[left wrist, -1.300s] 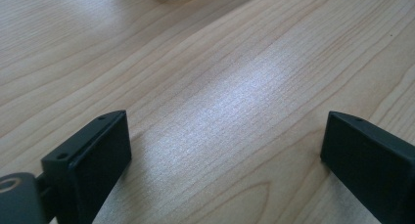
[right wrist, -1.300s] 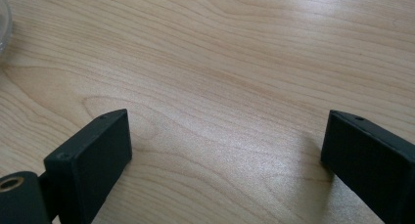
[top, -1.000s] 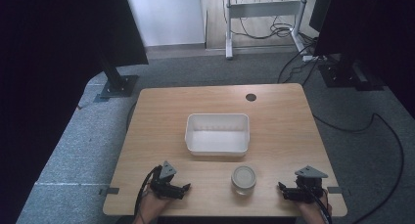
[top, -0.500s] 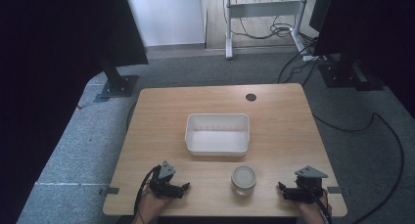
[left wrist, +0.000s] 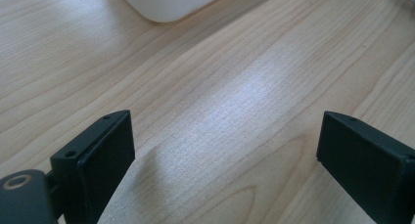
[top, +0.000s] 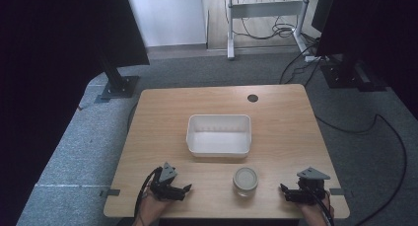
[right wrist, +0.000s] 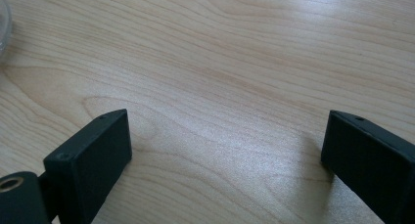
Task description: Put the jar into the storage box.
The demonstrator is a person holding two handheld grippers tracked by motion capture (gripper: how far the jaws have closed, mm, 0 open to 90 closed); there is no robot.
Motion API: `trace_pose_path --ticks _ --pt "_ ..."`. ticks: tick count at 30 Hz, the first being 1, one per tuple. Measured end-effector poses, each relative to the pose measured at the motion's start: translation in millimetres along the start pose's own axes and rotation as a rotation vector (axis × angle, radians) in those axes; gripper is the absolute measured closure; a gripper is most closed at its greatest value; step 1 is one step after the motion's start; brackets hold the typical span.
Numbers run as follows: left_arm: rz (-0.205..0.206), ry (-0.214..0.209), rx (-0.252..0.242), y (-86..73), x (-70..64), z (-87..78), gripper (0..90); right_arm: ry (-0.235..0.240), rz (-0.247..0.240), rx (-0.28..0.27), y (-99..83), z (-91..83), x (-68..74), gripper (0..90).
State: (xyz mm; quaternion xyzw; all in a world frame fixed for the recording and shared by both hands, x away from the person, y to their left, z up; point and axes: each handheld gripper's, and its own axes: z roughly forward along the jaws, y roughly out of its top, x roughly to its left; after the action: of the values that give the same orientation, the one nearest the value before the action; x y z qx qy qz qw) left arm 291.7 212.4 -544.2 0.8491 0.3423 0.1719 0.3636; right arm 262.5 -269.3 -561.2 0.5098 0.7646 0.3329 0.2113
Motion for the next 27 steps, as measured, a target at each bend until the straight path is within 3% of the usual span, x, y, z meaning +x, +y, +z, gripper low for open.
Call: trace_pose_path --ticks 12,27 --pt "0.024 -0.065 -0.03 10.3 -10.0 -2.8 6.1 -0.001 0.0 0.0 0.0 0.1 0.0 3.8" --pt "0.051 -0.114 -0.06 22.2 -21.2 -3.0 6.0 -0.003 0.003 0.0 -0.1 0.0 0.3 3.7"
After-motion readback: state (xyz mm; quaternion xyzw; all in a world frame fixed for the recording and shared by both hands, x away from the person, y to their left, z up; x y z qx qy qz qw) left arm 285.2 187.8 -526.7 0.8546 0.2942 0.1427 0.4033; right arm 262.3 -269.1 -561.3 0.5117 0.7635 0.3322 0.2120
